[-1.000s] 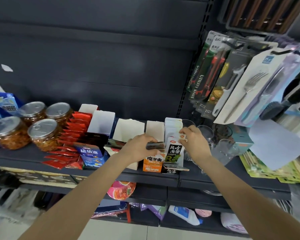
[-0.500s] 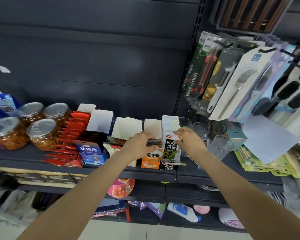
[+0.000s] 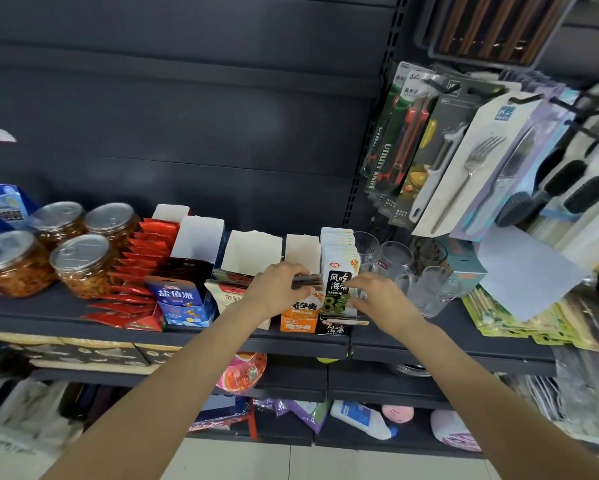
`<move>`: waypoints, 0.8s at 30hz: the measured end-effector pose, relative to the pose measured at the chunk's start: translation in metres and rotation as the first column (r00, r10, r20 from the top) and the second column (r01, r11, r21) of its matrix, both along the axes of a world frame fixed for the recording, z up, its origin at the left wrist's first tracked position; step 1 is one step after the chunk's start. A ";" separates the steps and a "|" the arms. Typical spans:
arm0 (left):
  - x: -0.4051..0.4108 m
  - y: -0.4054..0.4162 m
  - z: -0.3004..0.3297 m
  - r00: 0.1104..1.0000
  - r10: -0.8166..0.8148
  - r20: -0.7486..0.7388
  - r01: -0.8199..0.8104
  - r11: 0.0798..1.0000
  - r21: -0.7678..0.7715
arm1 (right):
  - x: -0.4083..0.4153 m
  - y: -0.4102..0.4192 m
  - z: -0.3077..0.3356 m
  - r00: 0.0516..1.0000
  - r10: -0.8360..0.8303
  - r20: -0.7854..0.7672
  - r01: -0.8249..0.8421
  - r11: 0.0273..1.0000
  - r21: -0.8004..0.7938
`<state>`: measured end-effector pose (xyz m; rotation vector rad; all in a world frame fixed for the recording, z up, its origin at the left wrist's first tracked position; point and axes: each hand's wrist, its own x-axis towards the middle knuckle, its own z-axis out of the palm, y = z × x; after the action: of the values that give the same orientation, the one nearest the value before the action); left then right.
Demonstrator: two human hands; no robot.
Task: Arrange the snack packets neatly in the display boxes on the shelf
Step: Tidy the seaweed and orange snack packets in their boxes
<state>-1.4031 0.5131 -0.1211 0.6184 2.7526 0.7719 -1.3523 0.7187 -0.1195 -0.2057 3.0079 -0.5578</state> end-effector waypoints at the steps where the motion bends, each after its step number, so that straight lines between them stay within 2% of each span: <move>1: 0.000 0.000 0.000 1.000 0.000 0.003 0.000 1.000 -0.004 | 0.000 0.001 -0.001 1.000 -0.011 0.011 0.011 1.000 0.000; 6: 0.001 0.001 -0.001 1.000 -0.012 -0.014 0.012 1.000 -0.009 | 0.000 0.002 -0.003 0.992 -0.056 0.113 0.071 0.989 -0.133; 9: 0.003 0.003 -0.001 0.996 -0.070 -0.055 0.071 0.997 0.018 | 0.001 0.006 -0.001 0.984 -0.017 0.180 0.056 0.976 -0.211; 12: 0.005 0.008 -0.001 0.987 -0.136 -0.083 0.139 0.990 0.027 | 0.003 0.011 0.002 0.973 0.039 0.227 0.011 0.977 -0.213; 17: 0.002 0.015 -0.001 0.976 -0.202 -0.085 0.205 0.978 0.039 | -0.001 0.012 0.003 0.985 0.037 0.168 -0.001 0.978 -0.209; 22: -0.005 0.027 0.002 0.963 -0.263 -0.066 0.259 0.964 -0.062 | -0.008 0.016 0.003 0.983 -0.016 0.184 0.072 0.951 -0.302; 24: -0.007 0.032 0.001 0.960 -0.271 -0.073 0.261 0.958 -0.116 | -0.010 0.016 0.002 0.987 -0.036 0.158 0.080 0.955 -0.286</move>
<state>-1.4101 0.5455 -0.1201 0.9969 2.6863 0.5472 -1.3621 0.7350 -0.1172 -0.0859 2.7813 -0.9773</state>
